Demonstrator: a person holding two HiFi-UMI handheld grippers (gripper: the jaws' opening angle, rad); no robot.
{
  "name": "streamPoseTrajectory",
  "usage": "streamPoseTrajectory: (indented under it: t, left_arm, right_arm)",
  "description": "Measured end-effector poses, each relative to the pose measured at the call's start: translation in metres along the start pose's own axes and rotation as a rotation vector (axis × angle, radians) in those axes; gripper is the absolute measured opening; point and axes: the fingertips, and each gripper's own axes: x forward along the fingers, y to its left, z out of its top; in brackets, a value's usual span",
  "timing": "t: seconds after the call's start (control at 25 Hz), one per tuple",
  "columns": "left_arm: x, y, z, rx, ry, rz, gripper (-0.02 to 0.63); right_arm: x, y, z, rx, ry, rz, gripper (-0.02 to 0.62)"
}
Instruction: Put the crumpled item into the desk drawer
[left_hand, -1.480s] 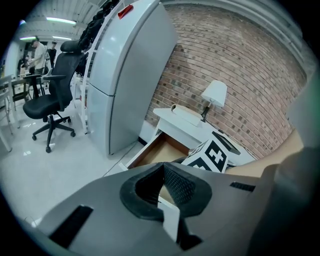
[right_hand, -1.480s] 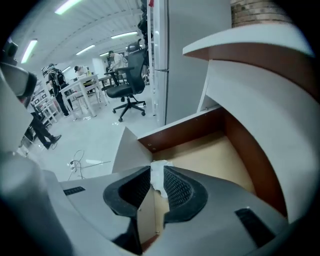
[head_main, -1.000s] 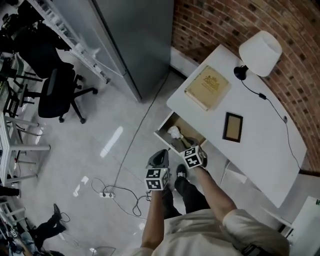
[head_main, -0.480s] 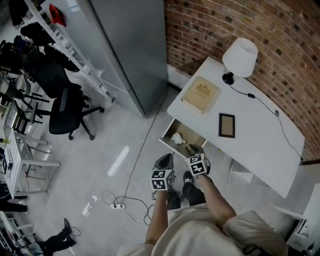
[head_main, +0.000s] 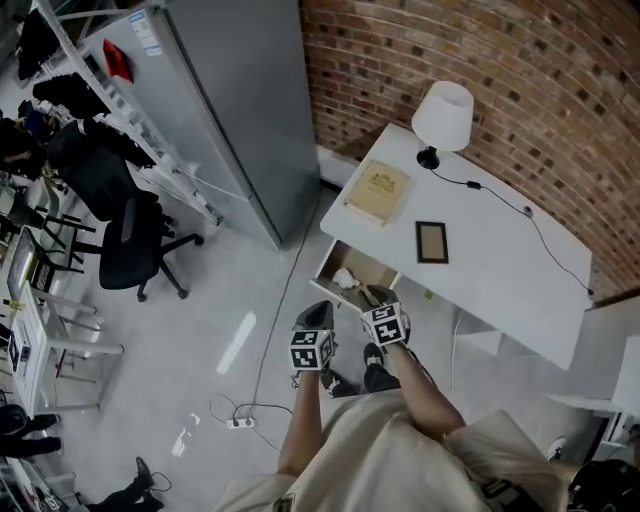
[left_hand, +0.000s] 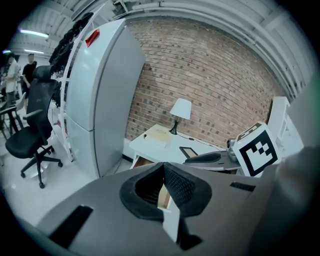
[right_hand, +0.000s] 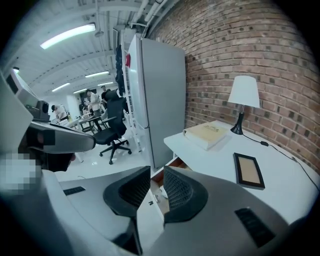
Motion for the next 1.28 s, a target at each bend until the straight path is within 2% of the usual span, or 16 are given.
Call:
streamPoseTrajectory:
  t: [0.24, 0.72, 1.04, 1.28]
  left_arm:
    - [0.0, -0.005, 0.014, 0.024, -0.011, -0.009, 0.017]
    - [0.009, -0.009, 0.023, 0.048, -0.015, -0.008, 0.017]
    - [0.013, -0.011, 0.019, 0.044, -0.007, 0.0, 0.017]
    - [0.013, -0.013, 0.019, 0.058, -0.004, -0.005, 0.017]
  right_arm:
    - [-0.023, 0.008, -0.002, -0.008, -0.021, 0.038, 0.103]
    - [-0.009, 0.005, -0.003, -0.013, -0.025, 0.071, 0.103]
    - [-0.014, -0.004, 0.005, -0.004, -0.047, 0.058, 0.026]
    - [-0.012, -0.001, 0.002, 0.018, -0.04, 0.083, 0.023]
